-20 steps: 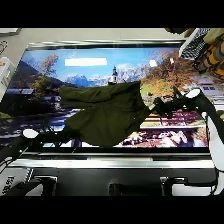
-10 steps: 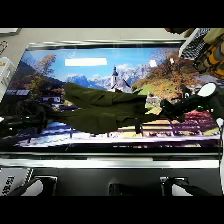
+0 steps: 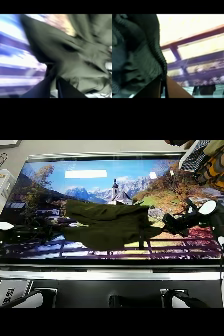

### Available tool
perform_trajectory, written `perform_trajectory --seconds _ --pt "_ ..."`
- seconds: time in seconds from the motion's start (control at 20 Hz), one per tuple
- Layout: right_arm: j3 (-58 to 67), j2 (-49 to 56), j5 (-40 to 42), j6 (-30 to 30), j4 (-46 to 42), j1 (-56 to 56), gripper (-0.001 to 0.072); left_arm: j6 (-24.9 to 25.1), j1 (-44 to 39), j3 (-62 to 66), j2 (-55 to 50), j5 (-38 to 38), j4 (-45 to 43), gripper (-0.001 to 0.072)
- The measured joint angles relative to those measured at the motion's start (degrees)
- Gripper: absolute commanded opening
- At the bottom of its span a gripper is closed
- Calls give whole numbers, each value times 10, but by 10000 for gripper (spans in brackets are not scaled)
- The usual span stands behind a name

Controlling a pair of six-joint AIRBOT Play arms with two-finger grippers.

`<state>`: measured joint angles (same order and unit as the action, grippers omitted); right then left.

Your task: Fold the clothes and pants, and hang the long-sleeved shirts on hangers.

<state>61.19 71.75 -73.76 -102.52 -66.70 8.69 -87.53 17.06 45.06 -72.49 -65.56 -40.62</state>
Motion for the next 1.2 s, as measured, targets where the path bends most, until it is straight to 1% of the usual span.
perform_trajectory --seconds 0.1,0.3,0.35,0.4,0.45,0.5,0.7,0.8,0.95,1.2 --pt "-18 -1 28 3 20 -9 36 3 -22 1 -19 9 7 119" --pt "-40 8 98 4 29 -47 36 9 -56 1 -46 60 11 120" --pt "-43 11 119 -6 30 -56 36 14 -61 1 -49 74 11 130" --pt "-44 14 136 -17 30 -62 36 21 -63 1 -51 89 11 224" --pt "-45 16 154 -29 31 -67 36 31 -61 1 -52 90 11 348" --pt "-46 17 167 -39 31 -70 36 42 -55 1 -51 88 12 402" --pt "-47 19 186 -57 30 -76 36 77 -16 1 -39 55 -17 403" --pt "-47 20 183 -59 28 -77 36 84 -3 1 -37 58 -30 403" --pt "-47 20 166 -60 26 -78 36 91 -13 1 -40 99 -32 403" --pt "-47 20 112 -56 15 -78 37 94 -68 1 -69 166 -19 403"
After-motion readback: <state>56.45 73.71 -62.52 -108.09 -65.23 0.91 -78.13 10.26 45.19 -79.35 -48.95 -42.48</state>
